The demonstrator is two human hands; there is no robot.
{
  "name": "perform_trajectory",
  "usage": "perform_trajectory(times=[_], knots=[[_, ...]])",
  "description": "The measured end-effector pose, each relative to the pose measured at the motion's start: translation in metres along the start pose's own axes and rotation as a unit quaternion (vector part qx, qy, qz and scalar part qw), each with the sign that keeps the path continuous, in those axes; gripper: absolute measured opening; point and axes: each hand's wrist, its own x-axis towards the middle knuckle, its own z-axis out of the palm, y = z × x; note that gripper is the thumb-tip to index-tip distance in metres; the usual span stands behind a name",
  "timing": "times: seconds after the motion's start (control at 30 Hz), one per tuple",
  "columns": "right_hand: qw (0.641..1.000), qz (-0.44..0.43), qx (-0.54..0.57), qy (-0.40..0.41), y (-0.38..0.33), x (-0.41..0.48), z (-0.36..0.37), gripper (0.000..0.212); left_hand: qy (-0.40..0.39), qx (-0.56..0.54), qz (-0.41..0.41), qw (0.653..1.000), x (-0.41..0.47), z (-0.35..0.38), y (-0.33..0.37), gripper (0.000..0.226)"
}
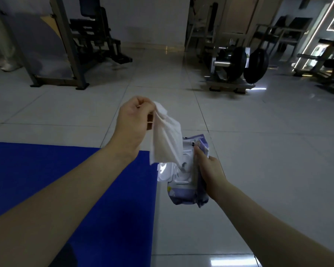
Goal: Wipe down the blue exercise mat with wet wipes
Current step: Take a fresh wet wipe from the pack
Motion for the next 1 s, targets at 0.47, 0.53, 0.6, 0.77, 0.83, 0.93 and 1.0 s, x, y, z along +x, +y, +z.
perform_trajectory(times=[0.47, 0.53, 0.6, 0.77, 0.83, 0.93, 1.0], knots=[[0.985, -0.025, 0.132, -0.11, -0.026, -0.003, 0.008, 0.046, -0.235, 0.419, -0.027, 0.876, -0.017, 0.0, -0.046, 0.026], [0.978, -0.021, 0.152, -0.14, -0.03, -0.007, 0.009, 0.044, -0.204, 0.416, -0.009, 0.886, -0.017, 0.005, -0.048, 0.028], [0.972, -0.022, 0.161, -0.171, -0.032, -0.011, 0.008, 0.047, -0.182, 0.4, -0.01, 0.898, -0.016, 0.007, -0.049, 0.031], [0.97, -0.054, 0.106, -0.214, -0.028, -0.015, 0.004, 0.046, -0.147, 0.379, -0.006, 0.913, -0.012, 0.008, -0.055, 0.049], [0.973, -0.067, 0.089, -0.203, -0.026, -0.013, 0.005, 0.046, -0.144, 0.37, -0.012, 0.918, -0.011, 0.008, -0.058, 0.055], [0.982, -0.076, 0.078, -0.153, -0.023, -0.008, 0.005, 0.048, -0.171, 0.366, -0.038, 0.914, -0.01, 0.008, -0.057, 0.044], [0.988, -0.074, 0.082, -0.11, -0.023, -0.003, 0.004, 0.048, -0.175, 0.341, -0.064, 0.922, -0.007, 0.005, -0.055, 0.029]])
